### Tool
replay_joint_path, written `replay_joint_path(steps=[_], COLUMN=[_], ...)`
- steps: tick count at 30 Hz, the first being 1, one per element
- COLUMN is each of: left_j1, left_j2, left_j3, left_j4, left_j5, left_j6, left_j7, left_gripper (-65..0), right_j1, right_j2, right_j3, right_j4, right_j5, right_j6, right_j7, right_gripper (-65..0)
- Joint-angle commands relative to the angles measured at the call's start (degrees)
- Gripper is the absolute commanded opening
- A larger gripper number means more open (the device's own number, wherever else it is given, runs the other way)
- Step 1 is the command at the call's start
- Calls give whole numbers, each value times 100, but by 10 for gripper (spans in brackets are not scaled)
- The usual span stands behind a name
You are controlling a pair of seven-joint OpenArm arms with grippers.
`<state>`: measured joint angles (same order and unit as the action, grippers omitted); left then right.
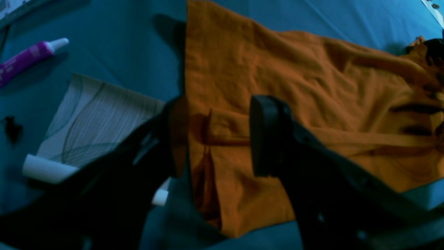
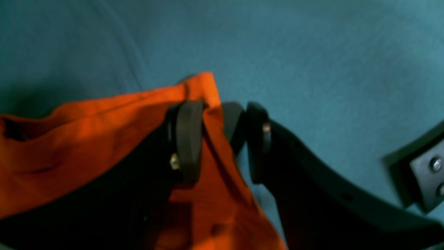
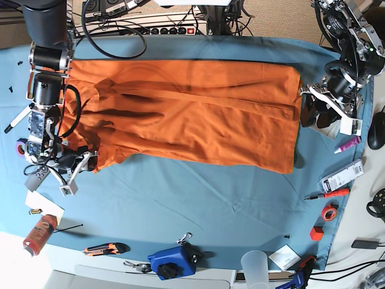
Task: Layout the t-shirt on the table in an organized manner, then fold the t-shirt properly
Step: 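Grasp the hem corner with the right gripper and tug it straight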
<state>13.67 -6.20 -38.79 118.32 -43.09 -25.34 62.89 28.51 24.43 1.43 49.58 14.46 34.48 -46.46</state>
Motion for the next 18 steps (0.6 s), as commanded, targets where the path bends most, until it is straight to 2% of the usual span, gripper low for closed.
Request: replay_joint_path(steps=[1, 4, 7, 10, 12, 15, 18], left_j1=[-31, -33, -33, -57, -153, -365, -772], left_j2=[-50, -50, -48, -52, -52, -164, -557], left_j3=[-7, -7, -4, 46, 256, 997, 1967], left_j4=[83, 81, 81, 79, 72, -63, -494], left_j5=[-109, -109, -109, -105, 37, 643, 1832], left_j6=[-26, -26, -24, -31, -146, -389, -402], left_j7=[-144, -144, -205, -503, -531, -664, -1233], left_gripper=[-358, -358, -358, -358, -358, -358, -358], right_j1=[35, -52, -76, -87, -87, -85, -85], right_j2=[63, 81, 118, 129, 127, 125, 129], right_j3=[15, 15, 17, 17, 15, 17, 17], right_j4=[50, 50, 50, 50, 52, 55, 55], right_j5=[-125, -240, -251, -249, -249, -249, -251], right_j6=[-74, -238, -240, -240, -243, -240, -240], right_j7=[-83, -133, -326, -402, -444, -452, -463], right_gripper=[-438, -438, -438, -438, -438, -438, -438])
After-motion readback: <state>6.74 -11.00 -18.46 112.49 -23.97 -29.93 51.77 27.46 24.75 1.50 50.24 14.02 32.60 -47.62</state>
